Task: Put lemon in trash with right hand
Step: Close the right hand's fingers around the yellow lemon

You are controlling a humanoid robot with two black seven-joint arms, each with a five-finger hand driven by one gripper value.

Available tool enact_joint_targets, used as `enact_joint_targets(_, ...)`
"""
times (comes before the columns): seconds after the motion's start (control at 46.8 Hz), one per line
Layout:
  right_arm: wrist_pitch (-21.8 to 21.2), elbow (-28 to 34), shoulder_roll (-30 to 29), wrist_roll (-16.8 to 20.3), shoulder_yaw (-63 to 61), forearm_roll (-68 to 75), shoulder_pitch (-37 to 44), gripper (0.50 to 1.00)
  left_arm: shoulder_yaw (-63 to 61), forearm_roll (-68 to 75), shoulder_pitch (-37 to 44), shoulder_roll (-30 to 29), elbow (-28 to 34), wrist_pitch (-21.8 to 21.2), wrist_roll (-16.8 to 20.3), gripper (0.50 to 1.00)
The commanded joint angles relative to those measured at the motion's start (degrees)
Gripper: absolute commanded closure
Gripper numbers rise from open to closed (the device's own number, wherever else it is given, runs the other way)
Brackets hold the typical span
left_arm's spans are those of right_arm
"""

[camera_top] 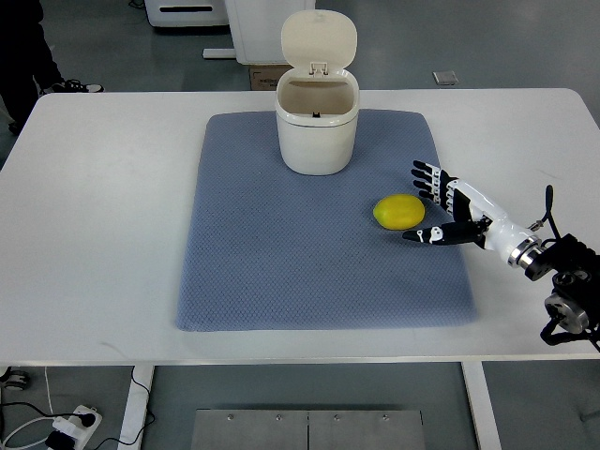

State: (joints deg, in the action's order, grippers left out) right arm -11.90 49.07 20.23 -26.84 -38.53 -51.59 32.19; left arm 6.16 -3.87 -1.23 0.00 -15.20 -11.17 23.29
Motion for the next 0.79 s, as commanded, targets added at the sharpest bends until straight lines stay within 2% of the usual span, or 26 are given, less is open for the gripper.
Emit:
enact_joint_targets(0.0,1.2,-0.3,-0.2,-0.7,1.2,0.0,0.2,0.519,0.0,0.0,0.0,0.0,0.0,0.0,0.0,0.5)
enact_joint_targets(0.556,2.9,-1.2,-1.7,-1.1,1.9,0.7,0.2,0.523,0.0,0.0,0.0,0.0,0.0,0.0,0.0,0.5)
enact_joint_targets(0.641,3.0,-1.8,-2.0,-1.4,1.8,0.8,0.2,0.536,0.0,0.0,0.0,0.0,0.0,0.0,0.0,0.5)
enact_joint_targets(0.77,3.0,-2.5,-2.5,-2.3,1.8,0.8,0.3,0.584,0.0,0.0,0.0,0.0,0.0,0.0,0.0,0.5)
